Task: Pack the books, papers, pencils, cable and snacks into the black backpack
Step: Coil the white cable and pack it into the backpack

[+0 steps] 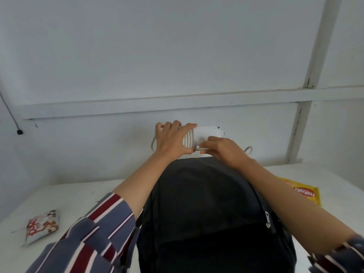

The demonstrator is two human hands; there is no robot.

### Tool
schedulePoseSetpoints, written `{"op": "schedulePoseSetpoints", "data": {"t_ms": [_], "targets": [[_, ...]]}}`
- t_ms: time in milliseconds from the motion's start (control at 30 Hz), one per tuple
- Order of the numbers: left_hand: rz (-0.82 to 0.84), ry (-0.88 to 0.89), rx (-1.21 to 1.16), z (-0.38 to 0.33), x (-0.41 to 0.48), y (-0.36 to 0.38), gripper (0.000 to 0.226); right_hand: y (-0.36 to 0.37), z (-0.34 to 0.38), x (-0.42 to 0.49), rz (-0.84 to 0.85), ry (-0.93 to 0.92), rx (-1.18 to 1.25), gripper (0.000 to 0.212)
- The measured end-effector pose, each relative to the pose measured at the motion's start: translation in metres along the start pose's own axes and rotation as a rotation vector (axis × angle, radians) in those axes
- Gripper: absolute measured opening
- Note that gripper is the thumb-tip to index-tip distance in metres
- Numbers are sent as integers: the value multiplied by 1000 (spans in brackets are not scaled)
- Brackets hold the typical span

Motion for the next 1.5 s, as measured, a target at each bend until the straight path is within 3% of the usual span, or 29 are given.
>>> {"op": "schedulePoseSetpoints", "data": {"t_ms": [100, 233, 367, 467, 533, 600, 667, 833, 1067, 1167, 1300, 1433, 1500], "targets": [[0, 115, 18, -11, -1, 1, 71, -9, 7, 4, -31, -6, 26, 22], [-33, 72, -193, -4, -10, 4, 83, -24, -2, 4, -231, 109, 58, 31], [-121, 58, -226, -4, -8, 1, 74, -34, -8, 7, -310, 232, 55, 43], [-167, 93, -148, -5, -5, -2, 68, -33, -14, 2, -219, 374, -11, 56], [-188, 80, -110, 1, -4, -5, 70, -32, -24, -7, -59, 457, 140, 58], [-188, 54, -89, 10, -6, -9, 72, -32, -33, -17, 140, 441, 412, 39], [-149, 71, -61, 17, -8, -10, 72, -36, -35, -22, 248, 381, 472, 25], [-93, 170, -35, 2, -17, -12, 71, -50, -42, -6, -16, 257, 344, 14], [-136, 272, -130, -15, -32, -17, 84, -44, -40, 12, -168, 267, 460, 13], [-162, 333, -100, -24, -33, -23, 90, -38, -38, 16, -127, 265, 604, 9], [-237, 367, -144, -24, -31, -27, 76, -26, -43, 18, -83, 237, 774, 11], [-287, 342, -215, -25, -26, -32, 69, -14, -44, 5, 44, 183, 943, 27], [-309, 315, -239, -27, -22, -36, 68, -3, -48, 2, 78, 254, 1053, 38]]}}
Point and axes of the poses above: each hand's wrist, its own x-axis towards the middle knuckle, its own y-axis out of the palm, z = x × y, the point moved 4 cm from there along x, towards the middle knuckle, and after that the axes turned 5 degrees about y, right-handed, at the moved point
